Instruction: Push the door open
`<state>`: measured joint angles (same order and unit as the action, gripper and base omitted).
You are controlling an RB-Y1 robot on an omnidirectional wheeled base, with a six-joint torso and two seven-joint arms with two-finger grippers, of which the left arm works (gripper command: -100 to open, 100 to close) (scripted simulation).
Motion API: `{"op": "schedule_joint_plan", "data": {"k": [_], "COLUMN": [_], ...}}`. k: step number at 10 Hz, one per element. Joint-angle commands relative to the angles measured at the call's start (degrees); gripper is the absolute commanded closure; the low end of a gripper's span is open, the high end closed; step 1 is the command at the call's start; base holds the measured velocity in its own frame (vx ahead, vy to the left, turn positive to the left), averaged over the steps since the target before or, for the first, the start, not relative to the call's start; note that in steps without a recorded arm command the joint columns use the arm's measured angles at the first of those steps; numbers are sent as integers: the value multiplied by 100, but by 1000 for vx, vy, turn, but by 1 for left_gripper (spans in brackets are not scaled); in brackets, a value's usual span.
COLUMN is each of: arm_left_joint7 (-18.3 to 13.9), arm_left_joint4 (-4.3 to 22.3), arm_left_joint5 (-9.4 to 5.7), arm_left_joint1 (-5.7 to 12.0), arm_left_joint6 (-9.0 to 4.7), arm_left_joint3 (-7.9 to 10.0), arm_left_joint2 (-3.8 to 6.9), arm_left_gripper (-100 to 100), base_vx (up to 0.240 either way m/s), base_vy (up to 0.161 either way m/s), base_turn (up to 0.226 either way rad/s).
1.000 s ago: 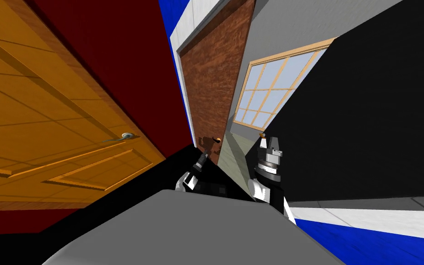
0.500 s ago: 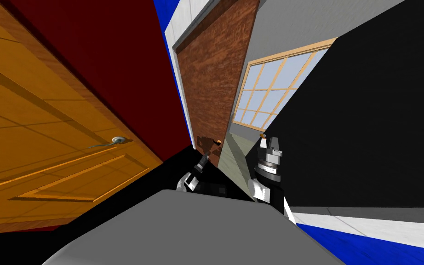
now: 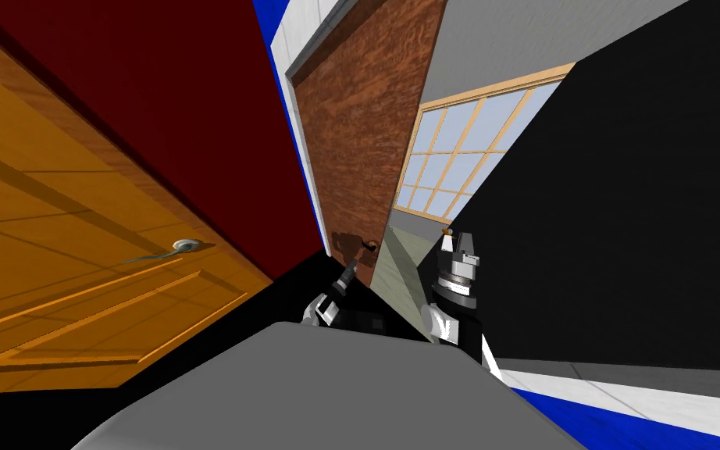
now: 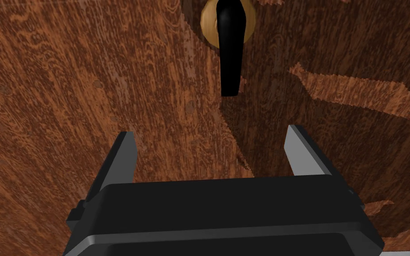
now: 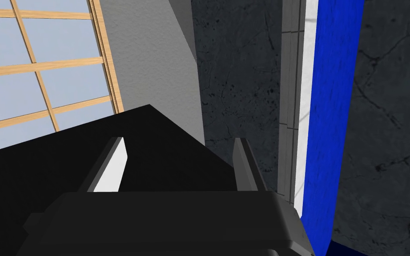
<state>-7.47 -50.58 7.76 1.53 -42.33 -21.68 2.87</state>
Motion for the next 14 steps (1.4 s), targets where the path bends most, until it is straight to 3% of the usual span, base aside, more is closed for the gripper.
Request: {"op": "schedule_joint_plan", "data": {"k": [1, 7, 10, 14], "arm_left_joint7": [-23, -90, -69, -31], "arm_left_joint4": [167, 733, 703, 771], "arm_left_joint5": [14, 59, 41, 18], "arm_left_joint1": [68, 290, 282, 307], "arm_left_joint6": [-35, -148, -137, -155], "arm_left_joint3": [-45, -191, -146, -89], "arm_left_joint2": [-37, -215, -79, -105], "arm_left_gripper": [-100, -100, -100, -100], "base_vx": [101, 104, 106, 170], "base_vy": [78, 62, -31, -109], "base_turn": [-45, -54, -25, -27]}}
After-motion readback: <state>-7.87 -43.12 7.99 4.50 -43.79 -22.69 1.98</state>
